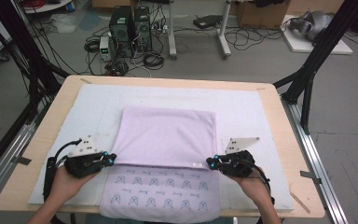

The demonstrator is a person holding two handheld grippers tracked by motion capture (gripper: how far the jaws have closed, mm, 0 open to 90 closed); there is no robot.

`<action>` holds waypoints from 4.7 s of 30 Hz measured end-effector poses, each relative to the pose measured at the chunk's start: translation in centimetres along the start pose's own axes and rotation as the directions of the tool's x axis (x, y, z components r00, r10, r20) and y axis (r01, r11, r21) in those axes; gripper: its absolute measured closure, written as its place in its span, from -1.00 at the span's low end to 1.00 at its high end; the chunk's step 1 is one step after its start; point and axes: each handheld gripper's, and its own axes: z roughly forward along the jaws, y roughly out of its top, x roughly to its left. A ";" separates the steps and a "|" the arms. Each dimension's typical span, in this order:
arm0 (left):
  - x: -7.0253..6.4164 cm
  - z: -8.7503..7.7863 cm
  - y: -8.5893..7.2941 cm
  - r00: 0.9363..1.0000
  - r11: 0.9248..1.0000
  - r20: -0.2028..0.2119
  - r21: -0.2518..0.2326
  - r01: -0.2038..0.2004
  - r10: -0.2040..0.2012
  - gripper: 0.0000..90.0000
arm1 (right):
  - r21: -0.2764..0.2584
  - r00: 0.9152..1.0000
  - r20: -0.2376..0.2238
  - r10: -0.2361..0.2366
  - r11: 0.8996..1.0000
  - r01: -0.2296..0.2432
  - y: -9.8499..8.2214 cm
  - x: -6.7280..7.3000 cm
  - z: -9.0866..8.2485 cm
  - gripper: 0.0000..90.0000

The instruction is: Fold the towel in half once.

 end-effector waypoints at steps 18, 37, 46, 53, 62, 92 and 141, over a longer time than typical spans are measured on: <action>3.4 2.6 2.4 0.997 1.000 -0.082 0.003 0.018 -0.018 0.21 | 0.058 0.989 0.140 0.040 0.997 -0.049 1.8 -4.6 0.9 0.15; 10.8 11.5 3.7 0.959 0.970 -0.180 0.066 0.236 -0.221 0.42 | 0.097 0.947 0.259 0.190 0.970 -0.221 2.1 -13.8 6.3 0.35; 10.8 11.0 4.9 0.955 0.981 -0.228 0.012 0.196 -0.188 0.90 | 0.118 0.958 0.264 0.111 0.982 -0.147 4.2 -13.4 6.3 0.91; 12.3 8.5 9.8 0.943 0.988 -0.296 -0.070 0.137 -0.152 0.90 | 0.059 0.939 0.343 0.033 0.997 -0.057 9.5 -14.0 3.4 0.91; 14.5 8.4 11.9 0.923 0.982 -0.341 -0.021 0.186 -0.182 0.21 | 0.008 0.901 0.413 0.131 0.989 -0.148 11.3 -16.4 1.9 0.19; 5.7 5.3 0.7 0.994 0.996 -0.096 0.060 0.059 -0.053 0.24 | 0.115 0.992 0.123 0.015 0.993 -0.029 2.4 -5.3 3.5 0.26; -0.2 1.3 -1.2 0.999 0.999 -0.014 0.019 -0.031 0.032 0.48 | 0.049 1.000 -0.013 -0.012 0.999 0.012 -1.4 0.0 1.4 0.45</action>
